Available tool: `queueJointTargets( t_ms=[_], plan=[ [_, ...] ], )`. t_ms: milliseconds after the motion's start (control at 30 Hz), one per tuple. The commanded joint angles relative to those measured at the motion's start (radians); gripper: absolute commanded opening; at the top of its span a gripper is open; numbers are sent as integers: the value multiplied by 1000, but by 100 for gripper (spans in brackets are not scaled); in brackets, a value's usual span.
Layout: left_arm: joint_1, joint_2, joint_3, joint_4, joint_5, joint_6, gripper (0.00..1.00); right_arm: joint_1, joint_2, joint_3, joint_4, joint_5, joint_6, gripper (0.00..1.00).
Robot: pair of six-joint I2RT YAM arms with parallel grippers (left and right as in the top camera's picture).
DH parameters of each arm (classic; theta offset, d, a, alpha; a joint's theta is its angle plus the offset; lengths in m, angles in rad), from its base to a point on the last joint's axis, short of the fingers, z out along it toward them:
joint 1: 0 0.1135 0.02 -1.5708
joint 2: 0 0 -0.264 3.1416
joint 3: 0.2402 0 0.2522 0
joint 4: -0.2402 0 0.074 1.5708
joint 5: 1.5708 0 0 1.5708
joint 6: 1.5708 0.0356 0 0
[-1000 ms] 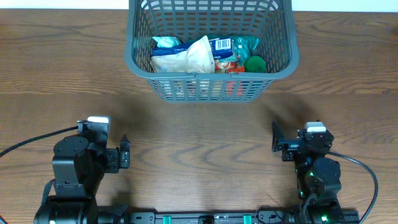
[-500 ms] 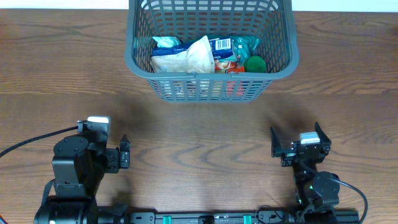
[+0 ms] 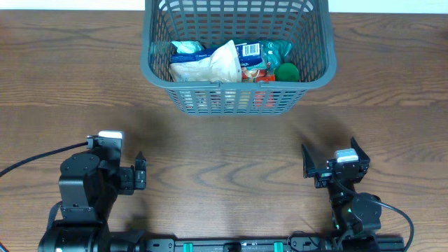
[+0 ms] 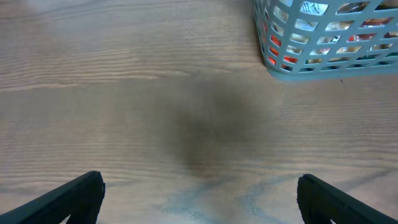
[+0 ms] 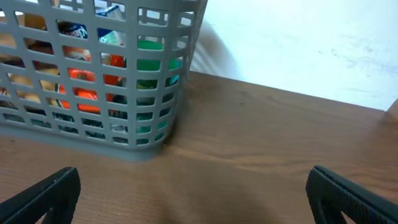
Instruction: Pack container
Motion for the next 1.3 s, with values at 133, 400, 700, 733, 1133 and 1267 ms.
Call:
queueJointTargets(
  t_ms=[133, 400, 700, 733, 1133, 1267],
  plan=[
    [-3, 0, -2, 1, -2, -5, 98, -10, -10, -7, 2, -13, 29, 99],
    [-3, 0, -2, 1, -2, -5, 99, -10, -10, -7, 2, -13, 29, 99],
    [-3, 0, -2, 1, -2, -5, 98, -10, -10, -7, 2, -13, 29, 99],
    [-3, 0, -2, 1, -2, -5, 99, -10, -10, -7, 2, -13, 29, 99],
    [-15, -175, -123, 53, 185, -84, 98, -10, -10, -7, 2, -13, 29, 99],
    [-40, -356, -339, 314, 187, -60, 98, -10, -10, -7, 2, -13, 29, 99]
  ],
)
